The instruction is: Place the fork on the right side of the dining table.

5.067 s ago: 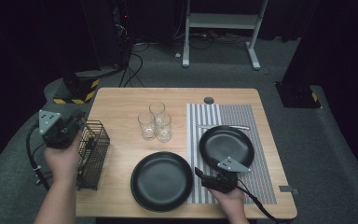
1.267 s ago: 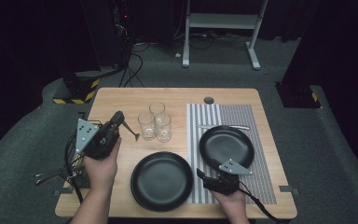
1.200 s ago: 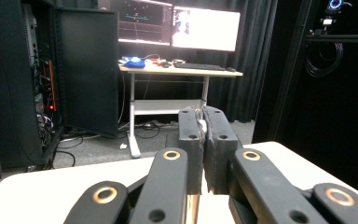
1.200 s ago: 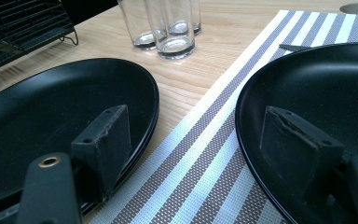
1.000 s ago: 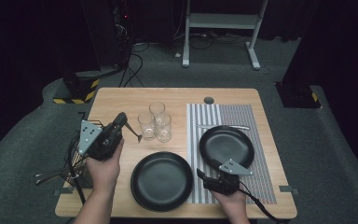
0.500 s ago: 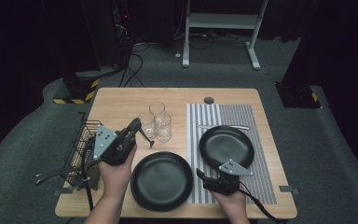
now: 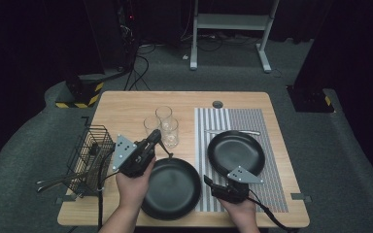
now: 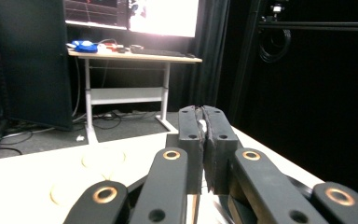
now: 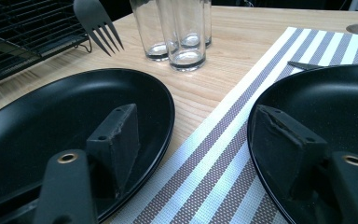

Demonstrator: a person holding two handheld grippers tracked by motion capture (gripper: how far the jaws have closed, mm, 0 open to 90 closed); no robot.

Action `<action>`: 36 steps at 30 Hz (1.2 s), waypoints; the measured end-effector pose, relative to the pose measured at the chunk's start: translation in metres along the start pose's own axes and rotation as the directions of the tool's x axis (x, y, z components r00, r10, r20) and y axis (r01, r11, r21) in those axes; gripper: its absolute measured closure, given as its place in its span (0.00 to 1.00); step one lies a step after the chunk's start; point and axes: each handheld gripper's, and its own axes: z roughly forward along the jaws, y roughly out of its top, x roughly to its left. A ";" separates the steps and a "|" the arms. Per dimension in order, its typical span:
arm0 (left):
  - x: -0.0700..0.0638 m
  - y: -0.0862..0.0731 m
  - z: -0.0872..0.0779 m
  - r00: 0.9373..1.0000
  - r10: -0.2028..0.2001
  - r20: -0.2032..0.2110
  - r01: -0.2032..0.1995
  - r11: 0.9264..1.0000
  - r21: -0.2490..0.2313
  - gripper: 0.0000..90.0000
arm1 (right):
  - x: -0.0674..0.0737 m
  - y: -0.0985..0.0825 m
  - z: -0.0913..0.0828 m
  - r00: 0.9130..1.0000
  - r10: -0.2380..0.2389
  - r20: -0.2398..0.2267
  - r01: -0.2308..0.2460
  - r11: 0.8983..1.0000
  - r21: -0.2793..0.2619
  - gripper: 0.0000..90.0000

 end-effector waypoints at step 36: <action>-0.057 -0.008 0.033 0.990 -0.024 0.138 0.023 1.000 0.004 0.96 | 0.006 0.015 -0.006 0.998 -0.057 -0.002 0.056 0.997 -0.047 0.49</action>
